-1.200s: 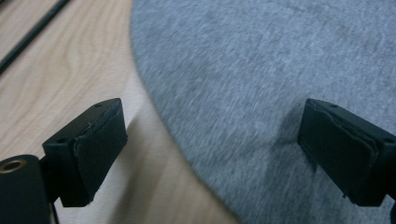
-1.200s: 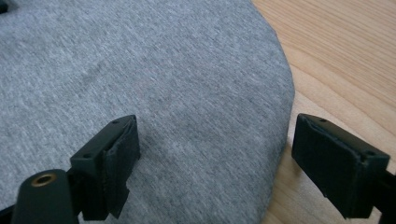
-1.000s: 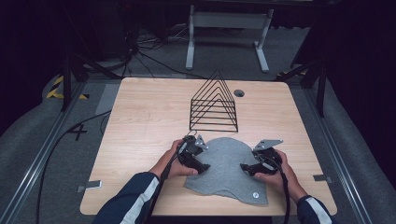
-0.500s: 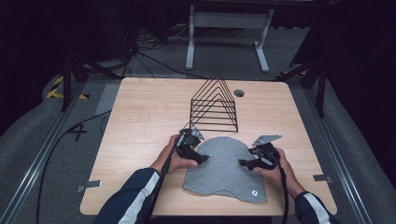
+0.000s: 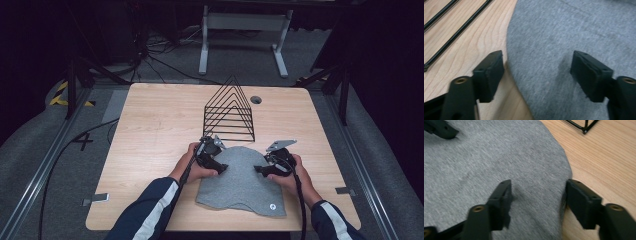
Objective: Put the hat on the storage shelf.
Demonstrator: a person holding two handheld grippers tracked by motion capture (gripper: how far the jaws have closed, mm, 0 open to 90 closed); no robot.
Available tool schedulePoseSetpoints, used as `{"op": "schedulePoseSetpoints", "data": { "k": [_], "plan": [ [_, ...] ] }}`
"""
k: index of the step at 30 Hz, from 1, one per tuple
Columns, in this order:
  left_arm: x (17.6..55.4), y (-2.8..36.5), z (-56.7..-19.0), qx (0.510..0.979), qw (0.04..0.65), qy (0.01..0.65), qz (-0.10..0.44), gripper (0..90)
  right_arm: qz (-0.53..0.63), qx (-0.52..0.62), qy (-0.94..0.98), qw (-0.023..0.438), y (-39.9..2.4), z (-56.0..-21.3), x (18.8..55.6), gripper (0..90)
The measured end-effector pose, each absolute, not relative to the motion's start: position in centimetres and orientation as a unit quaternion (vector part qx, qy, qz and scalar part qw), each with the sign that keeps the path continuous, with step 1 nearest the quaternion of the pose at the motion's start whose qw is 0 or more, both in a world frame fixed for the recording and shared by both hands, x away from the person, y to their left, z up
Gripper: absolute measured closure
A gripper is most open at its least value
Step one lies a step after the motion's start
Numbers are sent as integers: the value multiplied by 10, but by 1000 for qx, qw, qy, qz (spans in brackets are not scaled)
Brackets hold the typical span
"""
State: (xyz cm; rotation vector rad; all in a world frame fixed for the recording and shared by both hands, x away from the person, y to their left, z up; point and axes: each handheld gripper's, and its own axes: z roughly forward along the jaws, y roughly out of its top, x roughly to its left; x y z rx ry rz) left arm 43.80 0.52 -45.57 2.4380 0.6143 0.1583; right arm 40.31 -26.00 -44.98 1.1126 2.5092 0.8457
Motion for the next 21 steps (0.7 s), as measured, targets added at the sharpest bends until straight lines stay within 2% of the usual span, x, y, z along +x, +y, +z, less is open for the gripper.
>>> {"op": "schedulePoseSetpoints", "data": {
  "k": [2, 3, 4, 5, 6, 7, 9, 16, 20, 21],
  "plan": [
    [435, 5, -453, 923, 309, 222, 50, 495, 295, 382, 866, 130, -258, -449, 403, 559],
    [435, 5, -453, 923, 309, 222, 50, 571, 295, 382, 866, 130, -258, -449, 403, 559],
    [434, 7, -453, 924, 317, 213, 38, 663, 297, 369, 873, 118, -256, -448, 402, 698],
    [434, 7, -453, 924, 317, 213, 38, 721, 297, 369, 873, 118, -256, -448, 402, 698],
    [434, 9, -453, 926, 317, 204, 23, 783, 303, 367, 874, 102, -256, -448, 402, 779],
    [434, 9, -453, 925, 319, 204, 22, 813, 306, 366, 873, 98, -256, -448, 402, 807],
    [434, 11, -452, 925, 320, 202, 22, 844, 309, 366, 873, 93, -256, -448, 402, 824],
    [426, 23, -420, 914, 358, 184, 41, 852, 345, 347, 865, 108, -260, -431, 398, 845],
    [424, 31, -390, 907, 380, 173, 63, 853, 386, 325, 852, 137, -263, -397, 396, 846],
    [423, 34, -373, 902, 389, 170, 76, 854, 394, 319, 850, 145, -262, -389, 395, 846]
  ]
}}
